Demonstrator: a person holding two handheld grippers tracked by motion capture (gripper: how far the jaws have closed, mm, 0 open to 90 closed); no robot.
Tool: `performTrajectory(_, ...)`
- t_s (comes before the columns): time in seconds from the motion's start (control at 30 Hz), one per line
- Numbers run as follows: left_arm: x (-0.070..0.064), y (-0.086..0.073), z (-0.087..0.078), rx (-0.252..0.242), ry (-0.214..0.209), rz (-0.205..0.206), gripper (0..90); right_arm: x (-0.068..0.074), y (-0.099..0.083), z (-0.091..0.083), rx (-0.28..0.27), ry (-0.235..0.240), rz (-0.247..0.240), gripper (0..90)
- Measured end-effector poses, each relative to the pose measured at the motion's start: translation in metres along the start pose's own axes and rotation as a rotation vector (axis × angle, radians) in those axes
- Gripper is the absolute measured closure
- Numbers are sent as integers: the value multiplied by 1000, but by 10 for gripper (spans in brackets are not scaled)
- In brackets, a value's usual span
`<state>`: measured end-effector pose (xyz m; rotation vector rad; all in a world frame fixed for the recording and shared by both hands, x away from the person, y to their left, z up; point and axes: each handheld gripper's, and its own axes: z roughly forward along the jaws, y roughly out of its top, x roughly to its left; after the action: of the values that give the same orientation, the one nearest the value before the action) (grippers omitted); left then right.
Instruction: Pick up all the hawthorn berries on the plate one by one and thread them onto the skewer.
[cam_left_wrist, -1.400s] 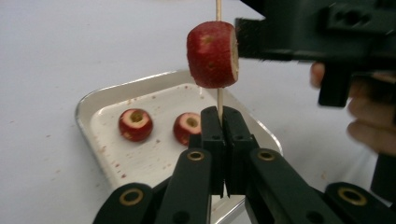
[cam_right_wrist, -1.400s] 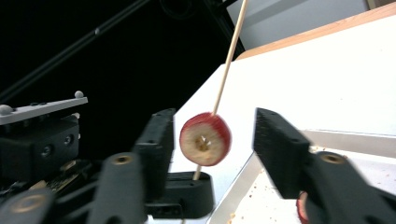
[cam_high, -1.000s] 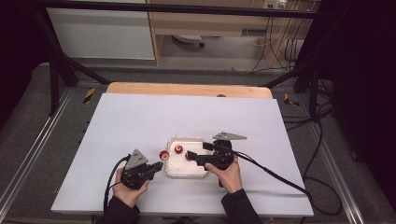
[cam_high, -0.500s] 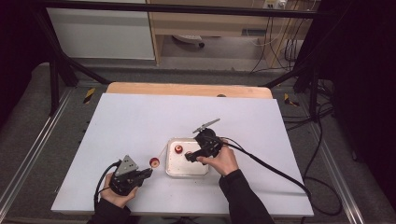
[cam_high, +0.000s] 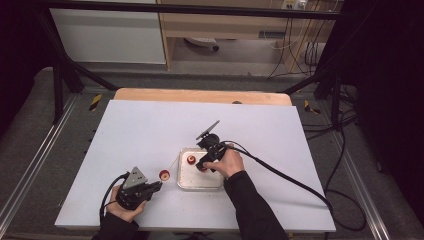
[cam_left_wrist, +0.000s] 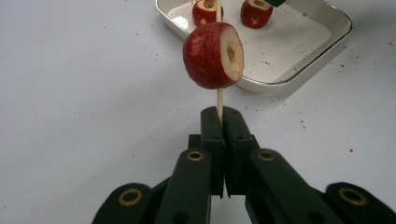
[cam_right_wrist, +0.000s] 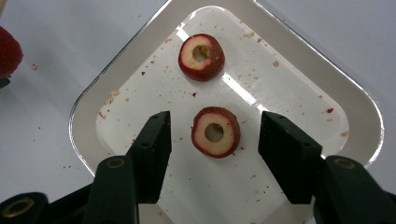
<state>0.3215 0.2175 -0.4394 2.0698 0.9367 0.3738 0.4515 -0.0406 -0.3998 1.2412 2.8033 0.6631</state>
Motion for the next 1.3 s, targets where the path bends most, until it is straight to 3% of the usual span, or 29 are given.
performTrajectory(0.2, 0, 0, 0, 0, -2, 1, 883, -5, 4, 9, 42, 1, 52, 525)
performTrajectory(0.5, 0, 0, 1, 1, -1, 4, 883, -6, 4, 14, 64, 25, 79, 613)
performTrajectory(0.7, 0, 0, 0, -2, 1, 3, 883, -7, 4, 15, 61, 26, 86, 621)
performTrajectory(1.0, -1, 0, 0, -9, 3, 6, 883, -3, 2, -4, -21, 51, 89, 623)
performTrajectory(1.3, -2, 1, 0, -18, 2, 8, 883, -2, -8, -27, -144, 104, 95, 625)
